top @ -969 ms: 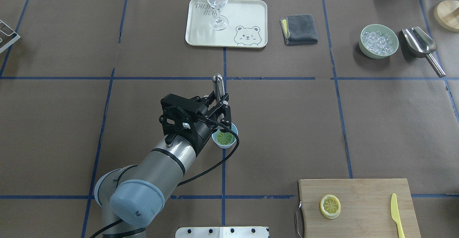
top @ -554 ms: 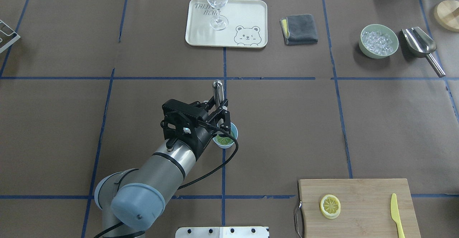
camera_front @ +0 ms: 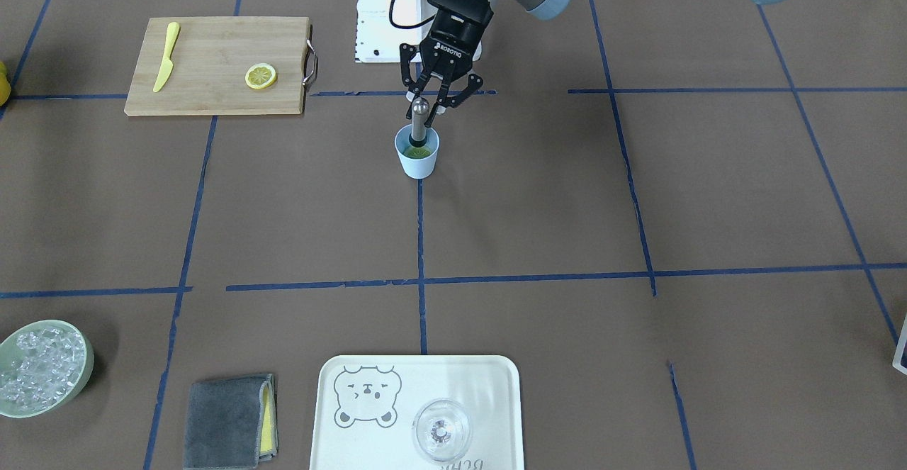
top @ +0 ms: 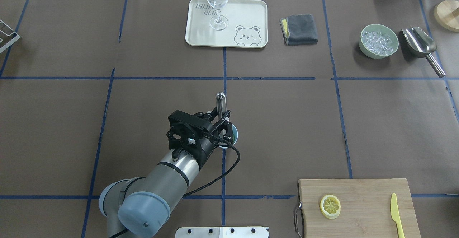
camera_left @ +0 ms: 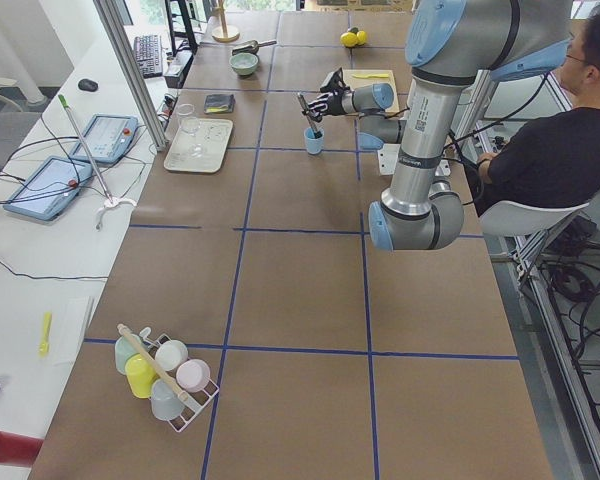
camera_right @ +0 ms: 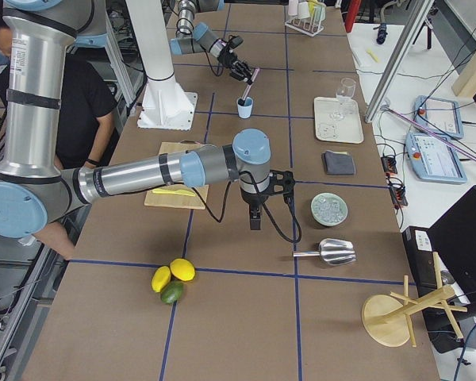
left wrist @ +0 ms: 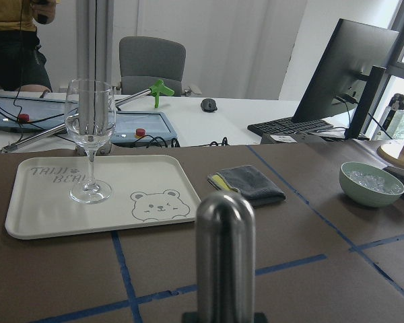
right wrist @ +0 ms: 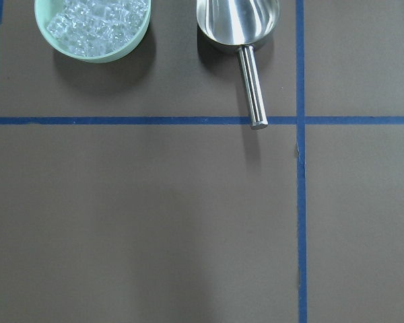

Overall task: Squeeze lemon into cup
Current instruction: 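Lower the muddler into the blue cup and press the lemon with the left gripper, then lift the muddler out of the cup and carry it back with the left gripper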

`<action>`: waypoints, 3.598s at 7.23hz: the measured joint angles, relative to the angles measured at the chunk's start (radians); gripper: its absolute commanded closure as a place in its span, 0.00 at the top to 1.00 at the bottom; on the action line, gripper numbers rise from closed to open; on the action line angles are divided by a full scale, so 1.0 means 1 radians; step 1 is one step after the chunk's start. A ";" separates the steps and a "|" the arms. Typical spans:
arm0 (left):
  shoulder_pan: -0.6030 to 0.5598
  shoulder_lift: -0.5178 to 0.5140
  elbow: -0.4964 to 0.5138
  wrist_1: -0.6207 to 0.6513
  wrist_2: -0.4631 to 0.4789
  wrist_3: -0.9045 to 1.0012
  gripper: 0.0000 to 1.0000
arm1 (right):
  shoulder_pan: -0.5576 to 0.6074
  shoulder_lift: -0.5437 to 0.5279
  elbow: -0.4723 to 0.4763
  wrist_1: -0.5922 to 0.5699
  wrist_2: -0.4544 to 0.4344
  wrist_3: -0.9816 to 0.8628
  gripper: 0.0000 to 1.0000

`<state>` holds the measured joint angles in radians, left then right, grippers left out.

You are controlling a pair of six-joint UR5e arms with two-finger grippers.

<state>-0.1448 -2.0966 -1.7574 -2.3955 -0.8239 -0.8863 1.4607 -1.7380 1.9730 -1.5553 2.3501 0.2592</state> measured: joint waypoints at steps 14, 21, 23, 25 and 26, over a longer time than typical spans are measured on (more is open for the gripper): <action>-0.200 0.049 -0.132 -0.094 -0.157 0.166 0.00 | 0.011 -0.004 -0.006 0.002 -0.003 -0.004 1.00; -0.883 0.435 -0.117 0.035 -1.286 0.173 0.00 | 0.074 -0.007 -0.113 0.004 -0.010 -0.160 1.00; -0.945 0.480 -0.125 0.172 -1.363 0.252 0.00 | 0.098 -0.009 -0.137 0.004 -0.009 -0.211 1.00; -0.993 0.481 -0.129 0.452 -1.377 0.423 0.00 | 0.106 -0.011 -0.140 0.004 -0.006 -0.216 1.00; -0.996 0.475 -0.121 0.596 -1.378 0.489 0.00 | 0.107 -0.012 -0.139 0.004 -0.005 -0.216 1.00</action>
<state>-1.1412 -1.6215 -1.8785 -1.7999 -2.2015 -0.3975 1.5682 -1.7496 1.8337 -1.5509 2.3450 0.0430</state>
